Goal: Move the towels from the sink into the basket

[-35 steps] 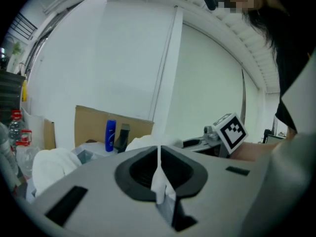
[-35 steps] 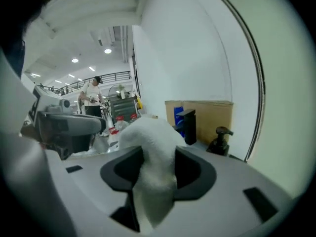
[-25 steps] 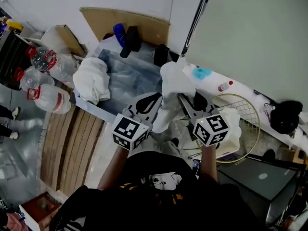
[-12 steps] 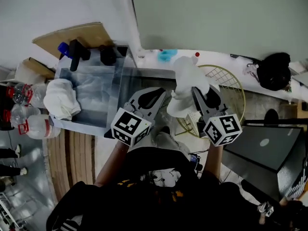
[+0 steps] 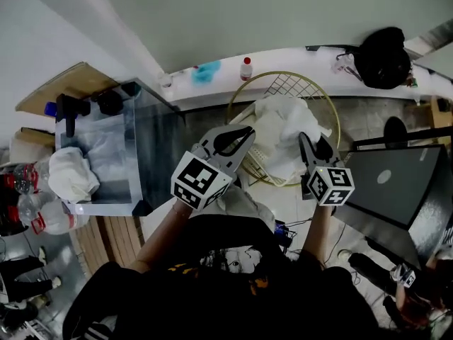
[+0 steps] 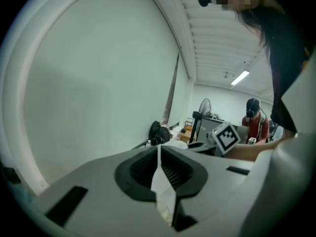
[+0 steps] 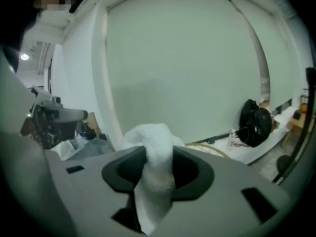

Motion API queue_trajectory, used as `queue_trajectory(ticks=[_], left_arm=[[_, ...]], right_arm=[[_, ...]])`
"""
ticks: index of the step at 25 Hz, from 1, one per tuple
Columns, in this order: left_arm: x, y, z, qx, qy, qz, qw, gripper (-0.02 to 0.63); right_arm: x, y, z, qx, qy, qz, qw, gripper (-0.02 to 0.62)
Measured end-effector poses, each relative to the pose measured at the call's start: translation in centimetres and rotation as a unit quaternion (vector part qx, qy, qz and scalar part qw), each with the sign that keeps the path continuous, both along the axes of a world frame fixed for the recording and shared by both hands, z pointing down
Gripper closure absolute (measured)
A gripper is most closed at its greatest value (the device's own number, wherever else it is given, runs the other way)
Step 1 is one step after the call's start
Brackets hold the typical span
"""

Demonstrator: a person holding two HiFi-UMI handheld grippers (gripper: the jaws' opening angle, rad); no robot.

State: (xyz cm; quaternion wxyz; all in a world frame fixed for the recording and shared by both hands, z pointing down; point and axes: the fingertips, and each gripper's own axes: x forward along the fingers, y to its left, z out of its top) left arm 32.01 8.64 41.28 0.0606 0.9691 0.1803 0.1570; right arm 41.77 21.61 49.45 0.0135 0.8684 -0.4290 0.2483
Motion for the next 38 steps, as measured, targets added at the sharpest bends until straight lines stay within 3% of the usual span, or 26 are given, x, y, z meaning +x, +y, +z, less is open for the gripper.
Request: queue_trajectory(ticks=[5,11,17,20,25,31,35,38], left_arm=[[1.4,2.6,1.3,0.005,-0.016,0.029,0.9994,0.583],[1.8,3.2,2.7,0.012,-0.037,0.03,0.9988,0.583],[1.5,3.0,3.2,0.022,-0.048,0.019,0.9984,0.583],[1.1,2.5,3.3,0.025,-0.049,0.007,0.9985,0.583],[0.3,1.3,3.2,0.023,-0.05,-0.016,0.9984,0.583],[-1.1,-0.1,2.6,0.018,-0.043,-0.04,0.9981,0.583],[-2.6,-2.4,1.5,0.014,-0.031,-0.076,0.9966,0.583],[-4.8,-4.8,0.6,0.012,-0.021,-0.112,0.9934,0.584]], right_arm=[[2.3,4.2,11.6,-0.089,-0.072,0.039,0.993,0.449],[1.7,6.8,23.5,-0.167,-0.177,0.04,0.969,0.439],[-0.1,7.9,29.9,-0.21,-0.262,0.042,0.941,0.346],[-0.2,7.7,29.1,-0.193,-0.268,0.044,0.943,0.296],[-0.3,6.4,23.2,-0.154,-0.205,0.026,0.966,0.299],[-1.2,1.8,13.4,-0.063,-0.123,-0.022,0.99,0.374],[-2.5,-3.2,6.6,-0.005,-0.07,-0.074,0.995,0.411],[-4.6,-7.8,1.9,0.034,-0.035,-0.128,0.991,0.431]])
